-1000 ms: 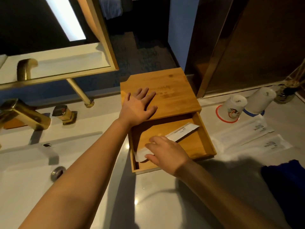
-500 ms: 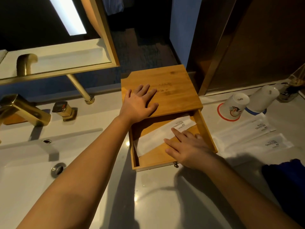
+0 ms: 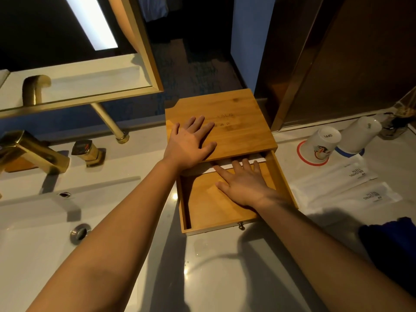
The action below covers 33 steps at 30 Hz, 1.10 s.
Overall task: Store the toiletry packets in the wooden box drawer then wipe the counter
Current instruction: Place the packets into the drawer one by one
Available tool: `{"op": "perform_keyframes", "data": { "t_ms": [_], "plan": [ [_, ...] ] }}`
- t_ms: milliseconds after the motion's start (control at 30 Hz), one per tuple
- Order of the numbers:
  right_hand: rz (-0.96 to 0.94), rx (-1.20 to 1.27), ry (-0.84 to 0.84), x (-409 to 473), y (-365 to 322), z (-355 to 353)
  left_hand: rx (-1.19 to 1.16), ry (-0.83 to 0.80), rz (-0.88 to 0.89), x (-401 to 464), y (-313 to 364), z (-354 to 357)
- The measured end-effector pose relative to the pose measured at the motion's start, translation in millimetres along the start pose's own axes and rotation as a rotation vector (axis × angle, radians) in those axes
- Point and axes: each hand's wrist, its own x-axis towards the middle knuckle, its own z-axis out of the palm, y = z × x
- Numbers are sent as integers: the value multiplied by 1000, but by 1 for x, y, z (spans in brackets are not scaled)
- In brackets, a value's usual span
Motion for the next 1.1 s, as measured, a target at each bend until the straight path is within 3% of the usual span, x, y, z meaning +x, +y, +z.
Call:
{"op": "perform_keyframes", "data": {
  "t_ms": [100,233,600,833,900,1000,1100],
  "plan": [
    [79,-26,59,-5,-9,2,3,10,5,0,0,1],
    [157,-72,-23,-10,-12,5,-1,14,5,1,-2,1],
    [184,-11,6,6,-15,11,2,19,7,0,-2,2],
    [86,131,-10,-45,-3,-9,-2,0,5,0,-2,0],
    [13,235,157,-75,9,-12,-1,-7,6,-1,-2,-1],
    [-43,200,570,-108,38,-5,5,-19,2,-1,-1,-2],
    [11,155,681,-112,76,12,9,-24,-3,-1,-1,-2]
  ]
}}
